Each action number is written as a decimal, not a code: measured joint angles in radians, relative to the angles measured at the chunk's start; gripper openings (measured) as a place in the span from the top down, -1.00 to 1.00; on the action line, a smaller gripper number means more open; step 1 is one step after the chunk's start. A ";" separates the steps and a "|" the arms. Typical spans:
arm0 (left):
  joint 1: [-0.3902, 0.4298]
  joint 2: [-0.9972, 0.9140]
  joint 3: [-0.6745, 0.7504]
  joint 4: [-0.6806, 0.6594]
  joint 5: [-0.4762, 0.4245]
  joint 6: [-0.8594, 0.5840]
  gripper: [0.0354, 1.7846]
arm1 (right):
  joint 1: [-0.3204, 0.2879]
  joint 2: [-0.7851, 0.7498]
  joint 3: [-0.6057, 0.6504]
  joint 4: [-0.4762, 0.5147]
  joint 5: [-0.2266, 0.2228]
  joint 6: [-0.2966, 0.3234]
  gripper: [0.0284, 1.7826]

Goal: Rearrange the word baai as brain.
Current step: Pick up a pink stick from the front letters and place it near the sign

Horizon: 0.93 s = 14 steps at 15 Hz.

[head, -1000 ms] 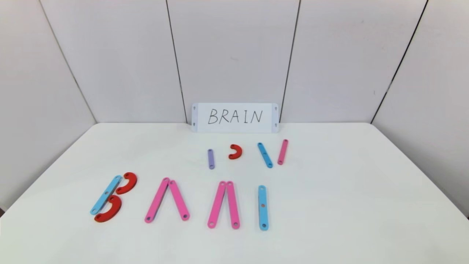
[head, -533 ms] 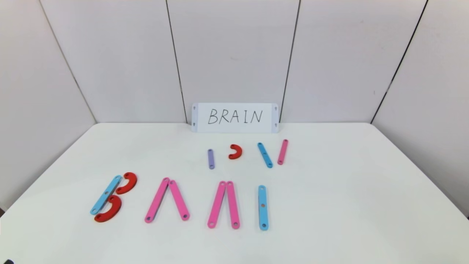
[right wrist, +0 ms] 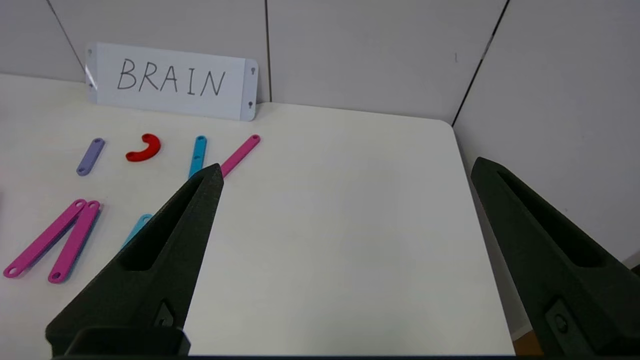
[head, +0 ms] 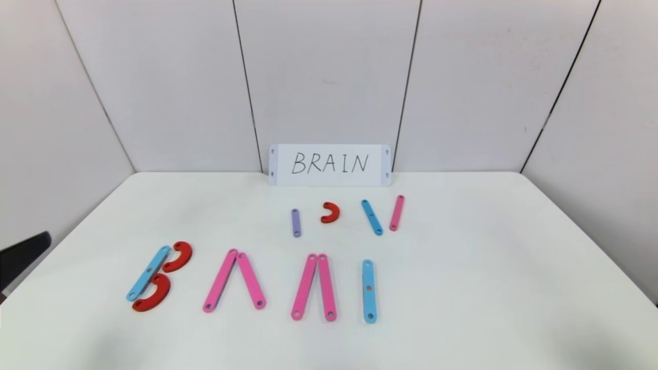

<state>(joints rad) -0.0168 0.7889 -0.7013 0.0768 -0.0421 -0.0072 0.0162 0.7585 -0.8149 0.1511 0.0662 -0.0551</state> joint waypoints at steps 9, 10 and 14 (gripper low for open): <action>-0.061 0.519 -0.467 0.314 -0.085 0.013 -0.94 | 0.102 0.494 -0.317 0.127 0.100 0.050 -0.94; -0.070 0.552 -0.484 0.324 -0.086 0.024 -0.94 | 0.104 0.534 -0.322 0.126 0.139 0.051 -0.94; -0.105 0.647 -0.522 0.344 -0.086 0.050 -0.94 | 0.098 0.629 -0.327 0.125 0.246 0.049 -0.94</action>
<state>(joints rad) -0.1215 1.4364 -1.2234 0.4213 -0.1279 0.0432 0.1138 1.3874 -1.1415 0.2760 0.3126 -0.0062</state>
